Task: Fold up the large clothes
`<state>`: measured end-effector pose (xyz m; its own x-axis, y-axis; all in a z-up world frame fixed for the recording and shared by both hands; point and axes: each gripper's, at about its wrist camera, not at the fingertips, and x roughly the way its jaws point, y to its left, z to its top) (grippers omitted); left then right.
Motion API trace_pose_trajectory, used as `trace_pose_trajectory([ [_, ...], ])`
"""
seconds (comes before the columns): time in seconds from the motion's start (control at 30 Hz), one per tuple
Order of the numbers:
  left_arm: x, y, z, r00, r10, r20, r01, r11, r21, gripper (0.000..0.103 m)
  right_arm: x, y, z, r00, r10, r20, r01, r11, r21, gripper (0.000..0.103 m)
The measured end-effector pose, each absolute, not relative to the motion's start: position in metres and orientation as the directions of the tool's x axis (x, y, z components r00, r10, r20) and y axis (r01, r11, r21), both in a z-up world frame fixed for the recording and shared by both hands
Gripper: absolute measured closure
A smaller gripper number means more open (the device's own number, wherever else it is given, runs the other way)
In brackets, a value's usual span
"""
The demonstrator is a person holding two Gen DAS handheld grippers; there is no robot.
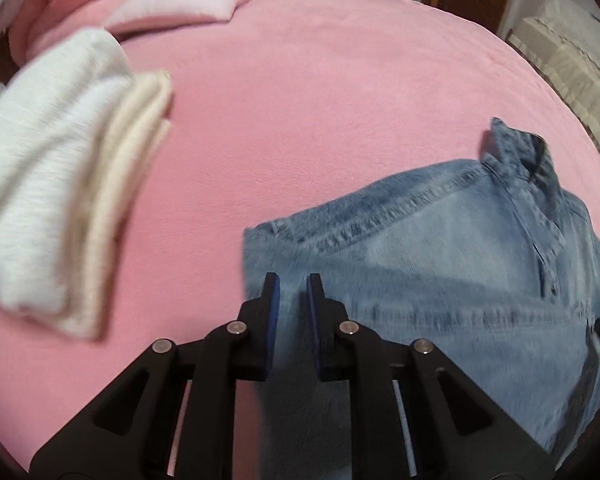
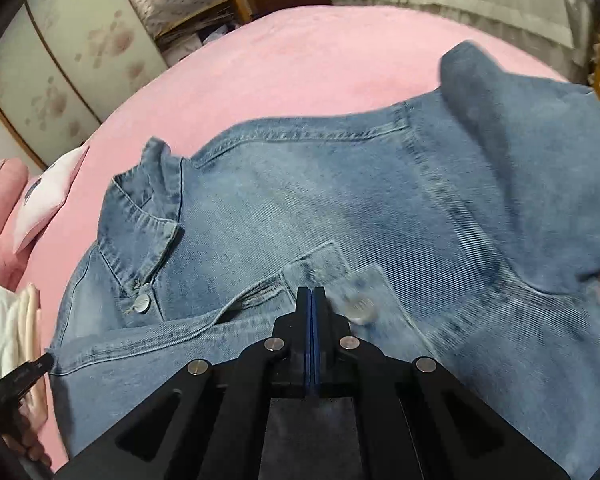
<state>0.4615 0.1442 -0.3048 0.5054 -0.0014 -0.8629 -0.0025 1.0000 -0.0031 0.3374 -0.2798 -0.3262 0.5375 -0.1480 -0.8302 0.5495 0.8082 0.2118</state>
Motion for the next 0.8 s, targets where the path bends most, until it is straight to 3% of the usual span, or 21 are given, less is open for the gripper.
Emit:
trace_pose_trajectory([
  [0.23,0.357,0.160,-0.262,0.475,-0.044,-0.879,-0.052,0.996,-0.078,0.089,0.265,-0.257,-0.285,0.560,-0.021,-0.828,0.522,0.785,0.333,0.093],
  [0.33,0.330,0.140,-0.270,0.409,-0.048,-0.911,-0.078,0.993,-0.087,0.089,0.219,-0.246,-0.271,0.558,0.030,-0.829,0.489,0.795,0.358,0.081],
  [0.6,0.246,0.070,-0.273,0.243,-0.014,-0.970,-0.067,0.997,-0.031,0.089,0.162,-0.236,-0.267,0.493,0.286,-0.822,0.362,0.791,0.493,0.066],
  [0.63,0.238,0.064,-0.271,0.223,-0.017,-0.975,-0.074,0.997,-0.034,0.086,0.157,-0.241,-0.265,0.481,0.323,-0.815,0.348,0.783,0.516,0.061],
  [0.73,0.214,0.030,-0.271,0.166,0.007,-0.986,-0.105,0.994,-0.010,0.059,0.142,-0.260,-0.258,0.445,0.405,-0.799,0.319,0.762,0.564,0.050],
  [0.8,0.202,0.001,-0.270,0.152,0.025,-0.988,-0.084,0.996,0.012,0.057,0.132,-0.281,-0.252,0.426,0.428,-0.797,0.319,0.753,0.575,0.046],
])
